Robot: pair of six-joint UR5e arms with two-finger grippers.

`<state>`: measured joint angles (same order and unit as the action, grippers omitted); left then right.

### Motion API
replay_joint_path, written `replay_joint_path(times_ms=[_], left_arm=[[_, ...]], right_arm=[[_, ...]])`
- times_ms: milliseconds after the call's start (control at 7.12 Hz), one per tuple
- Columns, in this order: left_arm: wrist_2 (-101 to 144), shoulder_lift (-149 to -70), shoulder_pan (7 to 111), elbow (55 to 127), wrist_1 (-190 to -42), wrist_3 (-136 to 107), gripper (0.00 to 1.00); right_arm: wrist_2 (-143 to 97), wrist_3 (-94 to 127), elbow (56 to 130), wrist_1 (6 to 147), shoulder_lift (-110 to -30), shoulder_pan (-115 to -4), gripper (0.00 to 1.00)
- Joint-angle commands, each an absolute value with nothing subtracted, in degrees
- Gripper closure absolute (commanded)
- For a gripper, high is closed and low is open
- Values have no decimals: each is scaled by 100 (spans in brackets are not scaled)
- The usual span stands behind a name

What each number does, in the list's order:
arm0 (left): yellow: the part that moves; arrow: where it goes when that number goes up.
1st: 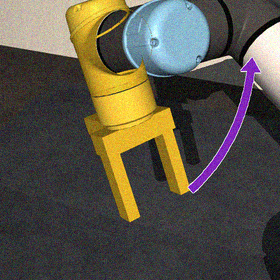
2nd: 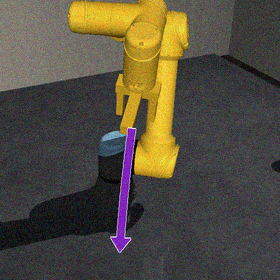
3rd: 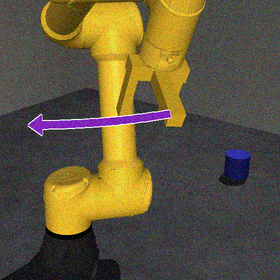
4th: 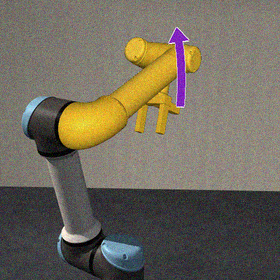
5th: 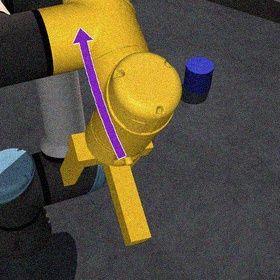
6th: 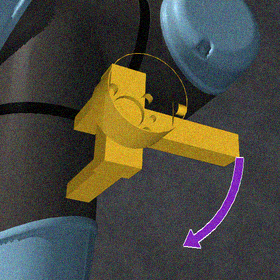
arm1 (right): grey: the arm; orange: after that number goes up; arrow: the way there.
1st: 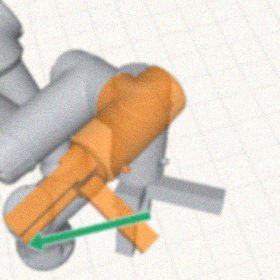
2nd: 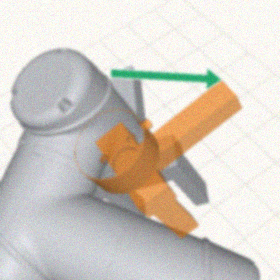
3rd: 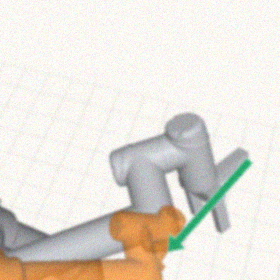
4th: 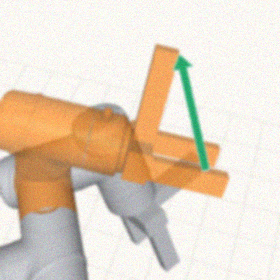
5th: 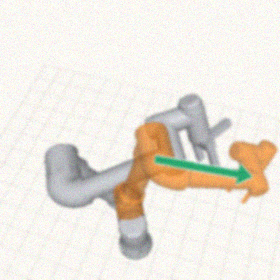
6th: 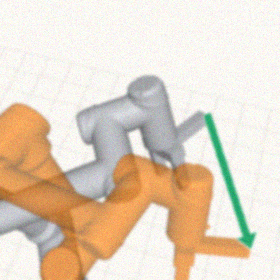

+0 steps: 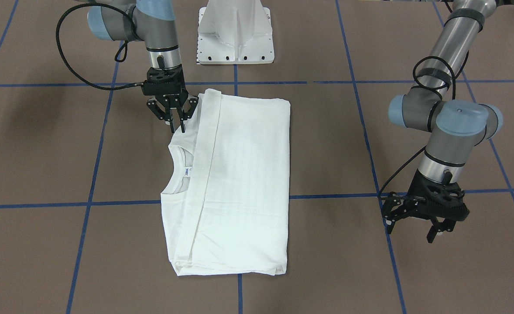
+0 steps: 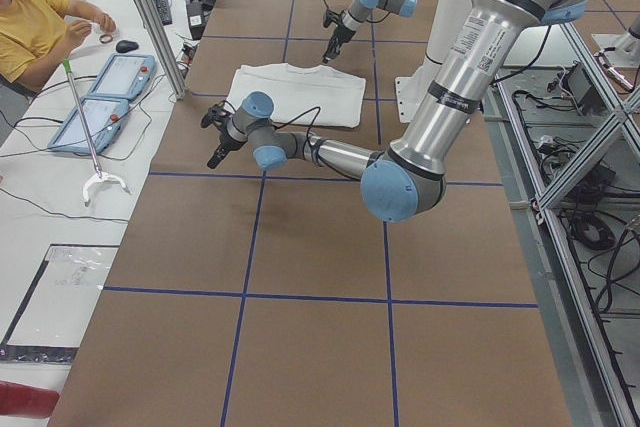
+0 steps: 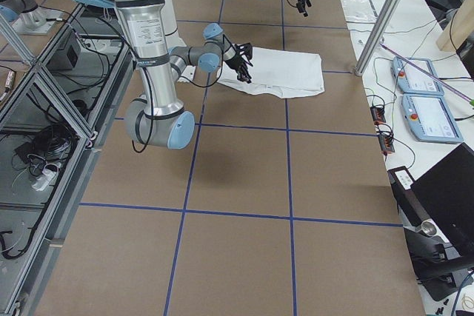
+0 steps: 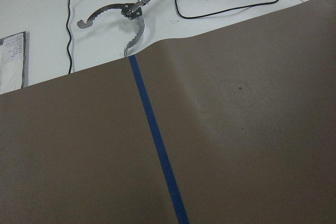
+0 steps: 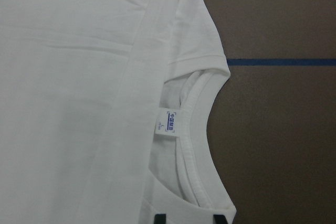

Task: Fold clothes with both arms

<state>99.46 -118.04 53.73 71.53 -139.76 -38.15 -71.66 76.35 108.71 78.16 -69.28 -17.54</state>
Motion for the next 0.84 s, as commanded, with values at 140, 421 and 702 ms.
replay_joint_path(times_ms=[140, 421, 702], left_arm=[[9949, -11804, 5344, 7154, -13975, -3814, 0], [9949, -11804, 5335, 7163, -13975, -3823, 0], [9949, -11812, 5326, 7163, -13975, -3823, 0]], right_arm=[[-7268, 7611, 10217, 8989, -5498, -1872, 0], [-7495, 7524, 9687, 9044, -5238, -1863, 0], [-7910, 7183, 9659, 9621, -5186, -1846, 0]])
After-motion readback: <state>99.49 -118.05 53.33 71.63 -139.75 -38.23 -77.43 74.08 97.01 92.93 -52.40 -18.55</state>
